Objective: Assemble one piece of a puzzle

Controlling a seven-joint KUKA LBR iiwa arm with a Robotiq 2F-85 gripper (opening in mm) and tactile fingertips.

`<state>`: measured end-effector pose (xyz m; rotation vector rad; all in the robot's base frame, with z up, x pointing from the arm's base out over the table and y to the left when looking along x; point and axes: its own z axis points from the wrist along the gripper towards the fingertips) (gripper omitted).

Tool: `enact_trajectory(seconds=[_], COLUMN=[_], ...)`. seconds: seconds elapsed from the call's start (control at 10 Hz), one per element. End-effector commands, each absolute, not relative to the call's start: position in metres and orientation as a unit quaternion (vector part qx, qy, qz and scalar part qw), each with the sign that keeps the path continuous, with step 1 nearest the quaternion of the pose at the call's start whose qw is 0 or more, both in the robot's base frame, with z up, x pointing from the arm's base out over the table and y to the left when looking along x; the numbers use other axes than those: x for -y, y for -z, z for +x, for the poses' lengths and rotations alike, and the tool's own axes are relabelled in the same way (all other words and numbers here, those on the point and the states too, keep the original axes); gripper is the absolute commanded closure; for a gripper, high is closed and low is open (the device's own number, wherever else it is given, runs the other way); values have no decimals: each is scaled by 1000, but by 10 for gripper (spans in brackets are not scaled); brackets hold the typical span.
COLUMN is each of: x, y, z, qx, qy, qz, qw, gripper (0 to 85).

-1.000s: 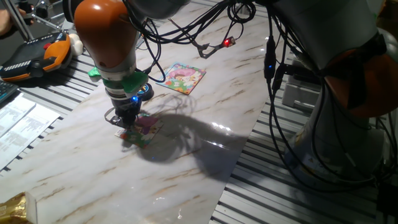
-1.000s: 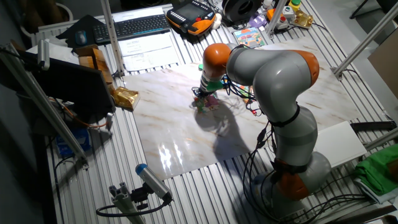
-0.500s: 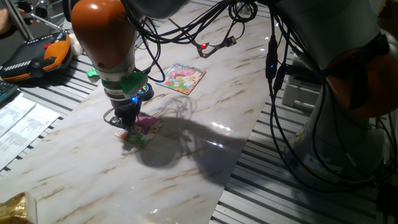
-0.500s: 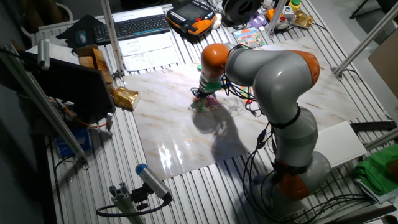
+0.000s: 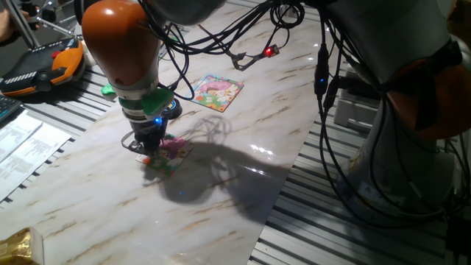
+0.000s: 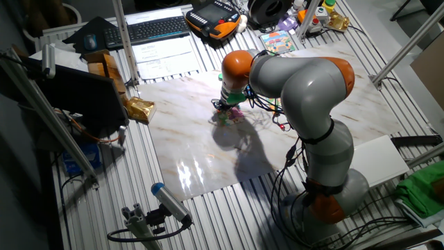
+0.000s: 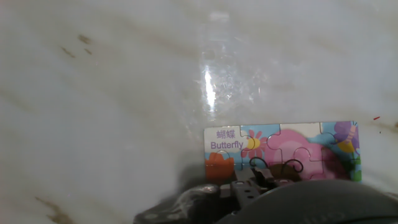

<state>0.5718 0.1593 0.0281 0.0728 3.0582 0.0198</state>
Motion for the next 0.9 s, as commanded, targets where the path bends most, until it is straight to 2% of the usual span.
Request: enact_trajectory(seconds=[0.0,0.5,0.8], x=[-160,-159,-158], y=[-27,-22,-30], z=[572,573,572], qx=[-999,-999,-999], qy=[-6,-5,-3], qz=[24,22,22], qw=[43,45,39], gripper=[843,843,843])
